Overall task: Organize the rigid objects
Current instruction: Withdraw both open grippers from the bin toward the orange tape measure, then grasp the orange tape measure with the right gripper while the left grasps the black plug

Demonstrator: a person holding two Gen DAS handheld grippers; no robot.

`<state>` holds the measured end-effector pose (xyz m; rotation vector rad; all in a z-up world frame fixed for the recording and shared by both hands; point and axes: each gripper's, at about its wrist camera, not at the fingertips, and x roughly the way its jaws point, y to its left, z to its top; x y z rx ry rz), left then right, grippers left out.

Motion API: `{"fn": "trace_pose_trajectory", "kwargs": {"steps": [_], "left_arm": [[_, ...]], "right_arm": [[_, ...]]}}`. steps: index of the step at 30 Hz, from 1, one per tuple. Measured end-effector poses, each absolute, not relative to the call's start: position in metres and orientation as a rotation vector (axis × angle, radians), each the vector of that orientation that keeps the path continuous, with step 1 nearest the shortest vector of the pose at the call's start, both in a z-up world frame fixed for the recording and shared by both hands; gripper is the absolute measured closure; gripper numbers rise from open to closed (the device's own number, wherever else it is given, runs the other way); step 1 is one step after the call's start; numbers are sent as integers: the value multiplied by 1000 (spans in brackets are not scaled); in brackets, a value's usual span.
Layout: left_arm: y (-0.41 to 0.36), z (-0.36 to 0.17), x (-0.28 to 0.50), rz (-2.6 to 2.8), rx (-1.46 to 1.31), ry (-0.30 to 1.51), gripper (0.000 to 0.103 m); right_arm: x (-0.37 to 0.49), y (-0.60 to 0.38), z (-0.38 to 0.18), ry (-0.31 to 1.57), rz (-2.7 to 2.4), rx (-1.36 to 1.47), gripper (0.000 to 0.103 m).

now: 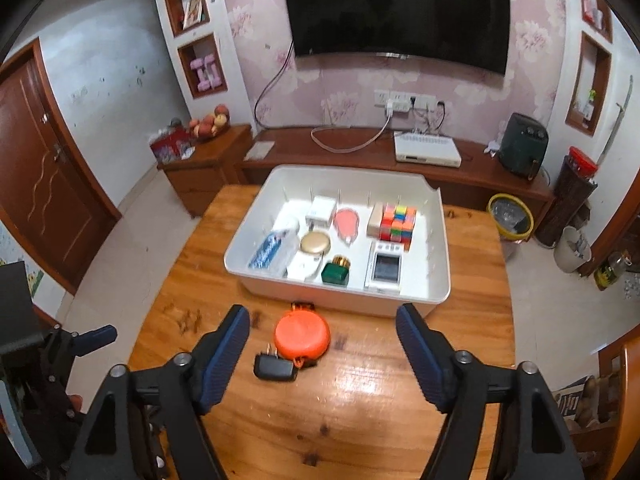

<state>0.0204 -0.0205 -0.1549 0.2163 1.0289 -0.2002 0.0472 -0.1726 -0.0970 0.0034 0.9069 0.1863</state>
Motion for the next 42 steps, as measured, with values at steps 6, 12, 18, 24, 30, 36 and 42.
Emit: {"fn": "trace_pose_trajectory", "kwargs": {"steps": [6, 12, 18, 24, 30, 36, 42], "left_arm": [[-29, -195, 24, -255, 266, 1047, 3], [-20, -218, 36, -292, 159, 1095, 3], [-17, -239, 42, -271, 70, 1123, 1], [-15, -257, 48, -225, -9, 1150, 1], [-15, -272, 56, -183, -50, 1177, 1], [-23, -275, 61, -181, -67, 1172, 1], [-28, -274, 66, -172, -76, 1165, 1]], "right_arm": [[62, -163, -144, 1006, 199, -30, 26], [88, -146, -200, 1119, 240, -36, 26], [121, -126, -244, 1189, 258, -48, 26], [142, -103, -277, 1253, 266, -125, 24], [145, -92, -290, 1263, 262, -211, 21], [146, -96, -307, 1336, 290, -200, 21], [139, -105, -308, 1326, 267, -165, 22]]}}
